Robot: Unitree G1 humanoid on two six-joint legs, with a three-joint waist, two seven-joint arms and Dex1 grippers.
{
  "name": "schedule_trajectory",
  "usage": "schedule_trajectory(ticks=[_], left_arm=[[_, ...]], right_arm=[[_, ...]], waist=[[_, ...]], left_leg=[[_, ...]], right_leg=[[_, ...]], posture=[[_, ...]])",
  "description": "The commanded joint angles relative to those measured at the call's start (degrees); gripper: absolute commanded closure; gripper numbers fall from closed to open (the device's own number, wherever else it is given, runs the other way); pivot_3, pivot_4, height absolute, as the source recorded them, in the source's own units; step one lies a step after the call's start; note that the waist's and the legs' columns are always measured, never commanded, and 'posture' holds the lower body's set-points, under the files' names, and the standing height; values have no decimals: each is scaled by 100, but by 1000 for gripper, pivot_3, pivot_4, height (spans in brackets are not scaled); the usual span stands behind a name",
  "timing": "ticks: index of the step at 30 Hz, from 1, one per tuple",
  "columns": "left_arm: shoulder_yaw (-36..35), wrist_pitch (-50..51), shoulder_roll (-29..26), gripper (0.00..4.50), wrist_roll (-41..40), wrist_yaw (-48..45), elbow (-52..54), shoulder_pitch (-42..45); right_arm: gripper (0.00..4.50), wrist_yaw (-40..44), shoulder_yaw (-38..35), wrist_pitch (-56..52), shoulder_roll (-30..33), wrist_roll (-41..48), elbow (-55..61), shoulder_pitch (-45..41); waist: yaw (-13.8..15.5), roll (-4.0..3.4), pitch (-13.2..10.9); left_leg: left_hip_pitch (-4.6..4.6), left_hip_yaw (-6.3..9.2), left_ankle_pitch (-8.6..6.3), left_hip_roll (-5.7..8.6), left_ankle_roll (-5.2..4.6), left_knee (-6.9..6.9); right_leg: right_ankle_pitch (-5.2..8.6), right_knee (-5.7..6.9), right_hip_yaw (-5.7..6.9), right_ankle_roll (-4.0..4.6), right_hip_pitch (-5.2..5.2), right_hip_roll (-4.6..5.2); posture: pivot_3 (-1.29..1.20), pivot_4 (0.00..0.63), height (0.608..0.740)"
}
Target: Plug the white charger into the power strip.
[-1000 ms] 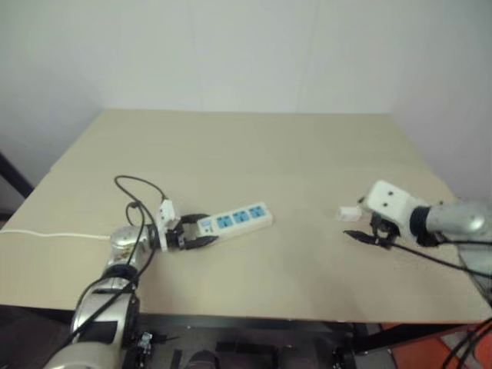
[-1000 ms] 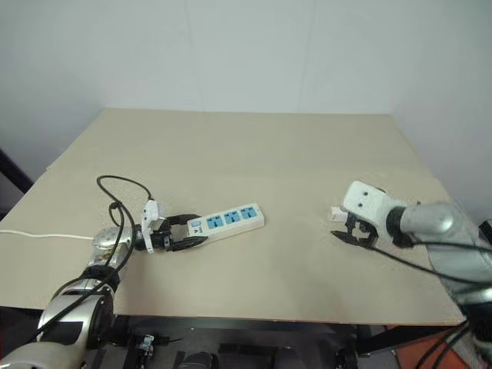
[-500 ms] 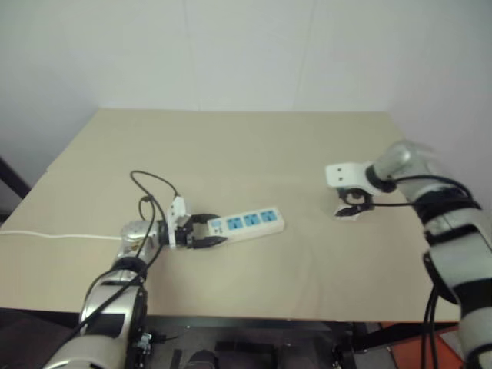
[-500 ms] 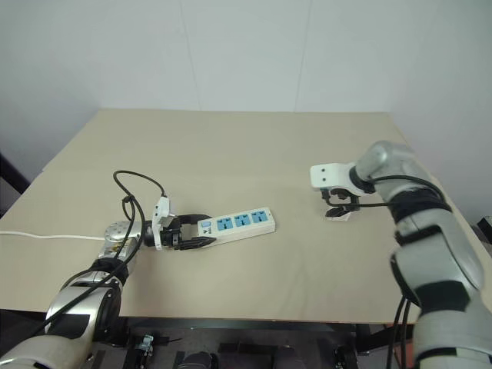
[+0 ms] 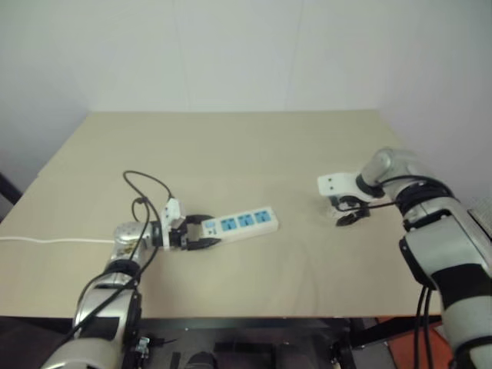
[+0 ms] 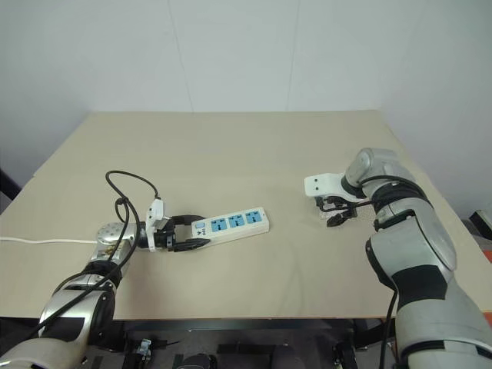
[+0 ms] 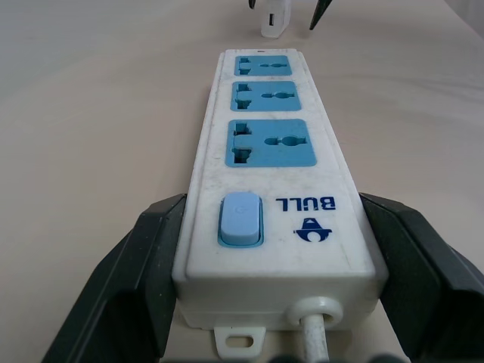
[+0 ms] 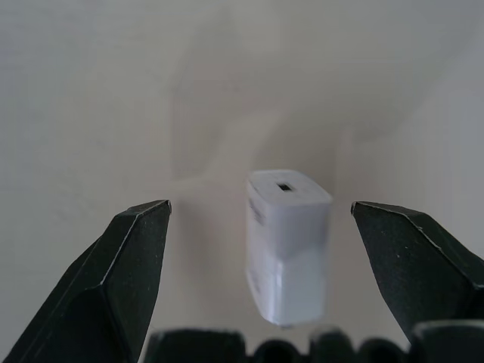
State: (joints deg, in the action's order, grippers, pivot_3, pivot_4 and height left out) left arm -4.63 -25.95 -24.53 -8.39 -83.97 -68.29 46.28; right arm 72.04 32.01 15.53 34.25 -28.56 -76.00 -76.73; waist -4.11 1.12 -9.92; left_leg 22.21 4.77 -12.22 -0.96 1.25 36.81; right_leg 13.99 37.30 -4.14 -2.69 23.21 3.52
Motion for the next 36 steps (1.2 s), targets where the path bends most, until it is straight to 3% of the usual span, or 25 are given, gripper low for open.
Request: schedule_trajectory(ticks=[1,19,22,30,36], left_arm=[[170,28,-32,1253,232,16,-52,-146],[189,-55,-87,1253,210,53,95,-395],[193,-58,-97,1253,205,55,108,-415],[194,-38,-100,1253,180,30,145,-440],[193,-34,-136,1253,189,42,138,-429]], right_arm=[[0,-106,-158,-129,-71,-32,-11,-244],[0,-537,-193,-247,-298,-430,-162,-215],[541,-578,-198,-249,-314,-449,-165,-215],[3349,-681,-163,-271,-322,-562,-189,-170],[3389,-709,-146,-118,-267,-633,-166,-157]], waist=[[1,-1,0],[-7,-14,6],[-16,-17,8],[-22,-20,10],[-25,-21,10]], left_leg=[[0,0,0,0,0,0],[-3,1,0,0,0,0],[-6,1,0,1,0,0],[-7,1,0,1,0,-1],[-8,1,0,1,0,-1]], right_leg=[[0,0,0,0,0,0],[0,6,-1,0,0,0],[0,10,-2,1,0,0],[2,13,-3,2,0,0],[2,14,-3,2,0,0]], posture=[[0,150,740],[0,150,740],[0,150,740],[0,150,740],[0,150,740]])
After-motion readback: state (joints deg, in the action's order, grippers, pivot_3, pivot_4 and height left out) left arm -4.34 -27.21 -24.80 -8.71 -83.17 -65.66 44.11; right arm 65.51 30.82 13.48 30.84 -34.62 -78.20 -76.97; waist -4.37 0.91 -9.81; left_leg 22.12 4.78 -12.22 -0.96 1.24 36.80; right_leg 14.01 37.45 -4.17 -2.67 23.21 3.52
